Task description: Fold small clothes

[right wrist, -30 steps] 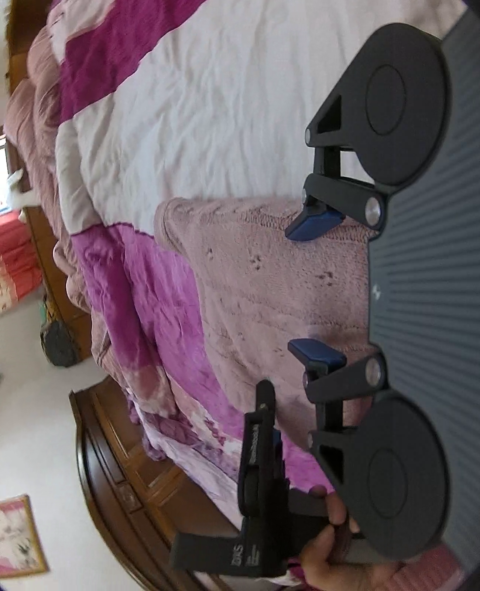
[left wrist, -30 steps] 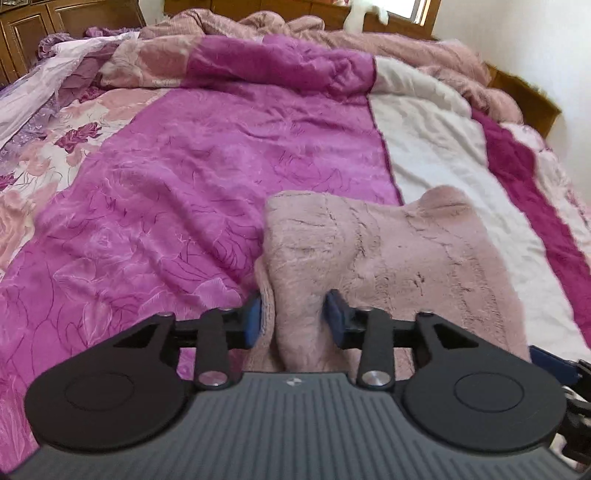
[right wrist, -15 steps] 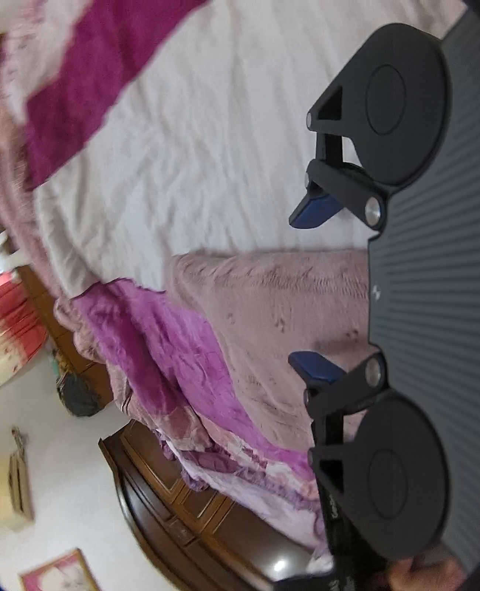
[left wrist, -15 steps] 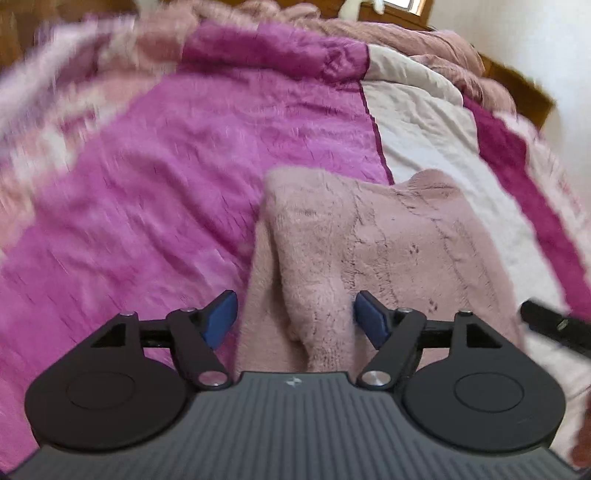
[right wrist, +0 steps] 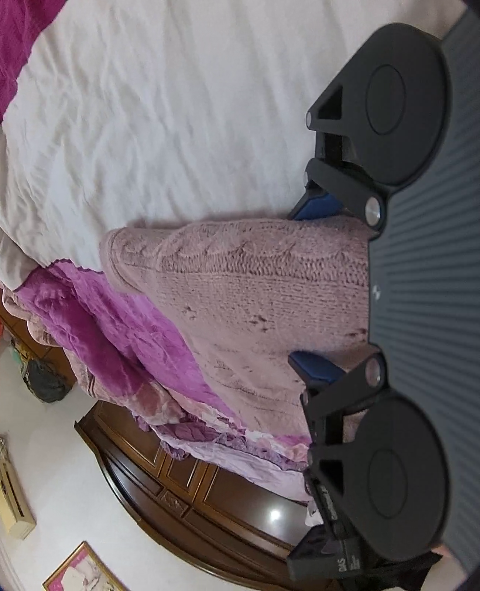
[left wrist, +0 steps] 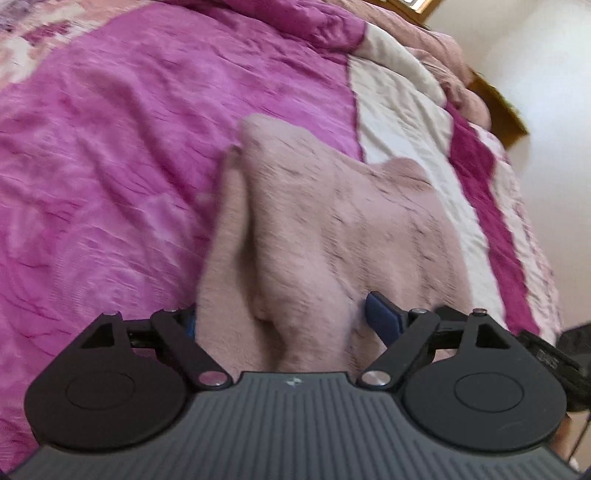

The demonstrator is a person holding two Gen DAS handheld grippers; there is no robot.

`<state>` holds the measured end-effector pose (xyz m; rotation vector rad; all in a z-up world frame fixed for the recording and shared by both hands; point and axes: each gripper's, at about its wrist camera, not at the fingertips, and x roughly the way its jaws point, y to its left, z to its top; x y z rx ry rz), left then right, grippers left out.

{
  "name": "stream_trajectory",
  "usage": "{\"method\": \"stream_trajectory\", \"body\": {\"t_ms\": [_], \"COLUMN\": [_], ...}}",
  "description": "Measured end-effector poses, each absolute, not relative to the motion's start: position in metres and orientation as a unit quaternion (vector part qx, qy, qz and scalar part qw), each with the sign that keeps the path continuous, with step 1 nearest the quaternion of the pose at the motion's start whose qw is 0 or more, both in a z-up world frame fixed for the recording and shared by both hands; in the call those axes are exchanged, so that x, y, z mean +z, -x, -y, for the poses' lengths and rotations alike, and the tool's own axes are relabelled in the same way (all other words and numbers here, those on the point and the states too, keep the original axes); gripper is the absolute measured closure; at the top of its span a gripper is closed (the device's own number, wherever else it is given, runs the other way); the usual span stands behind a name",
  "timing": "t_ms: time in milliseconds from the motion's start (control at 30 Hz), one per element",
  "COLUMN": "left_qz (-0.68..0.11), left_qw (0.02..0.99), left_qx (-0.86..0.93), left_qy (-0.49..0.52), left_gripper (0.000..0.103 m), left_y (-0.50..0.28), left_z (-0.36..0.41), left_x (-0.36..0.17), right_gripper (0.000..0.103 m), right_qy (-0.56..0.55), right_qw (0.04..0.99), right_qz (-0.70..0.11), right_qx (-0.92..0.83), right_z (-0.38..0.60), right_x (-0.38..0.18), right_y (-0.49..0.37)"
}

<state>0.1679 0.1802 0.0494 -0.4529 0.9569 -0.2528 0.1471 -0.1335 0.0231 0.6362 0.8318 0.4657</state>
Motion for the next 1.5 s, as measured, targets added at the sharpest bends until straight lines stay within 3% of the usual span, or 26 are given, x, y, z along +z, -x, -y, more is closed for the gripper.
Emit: {"method": "stream_trajectory", "body": {"t_ms": [67,133,200,333,733,1100,1267,1467,1500], "left_qz": [-0.446,-0.435,-0.428,-0.42,-0.442,-0.511,-0.512,-0.477,-0.469], "left_qw": [0.86,0.862,0.861,0.856,0.827,0.818,0.824,0.85,0.854], "left_qx": [-0.131,-0.145,-0.155,-0.158,-0.209,-0.188,-0.173,-0.143,-0.141], "left_qy": [0.212,0.214,0.228,0.256,0.279,0.185,0.173,0.17,0.173], "left_gripper": [0.017,0.034,0.049,0.055,0.055,0.053,0.049,0.031,0.027], "left_y": [-0.165,-0.162,-0.159,-0.15,-0.054,-0.003,0.001,-0.004,-0.007], "left_z": [-0.175,-0.173,-0.176,-0.179,-0.12,-0.06,-0.061,-0.072,-0.074], "left_x": [0.047,0.048,0.052,0.068,0.113,0.071,0.072,0.095,0.099], "right_gripper": [0.032,0.047,0.052,0.055,0.055,0.054,0.045,0.037,0.03], "right_qy": [-0.304,-0.302,-0.294,-0.326,-0.37,-0.337,-0.317,-0.274,-0.269], "right_qw": [0.838,0.839,0.845,0.833,0.8,0.808,0.818,0.845,0.851], "right_qz": [-0.394,-0.389,-0.38,-0.373,-0.406,-0.457,-0.452,-0.434,-0.424], "right_qx": [0.224,0.232,0.236,0.244,0.243,0.156,0.158,0.154,0.153], "right_z": [0.131,0.127,0.123,0.129,0.216,0.253,0.25,0.264,0.266], "right_x": [0.025,0.033,0.047,0.076,0.116,0.04,0.04,0.065,0.069], "right_y": [-0.15,-0.151,-0.151,-0.147,-0.055,0.007,0.011,0.005,0.002]}}
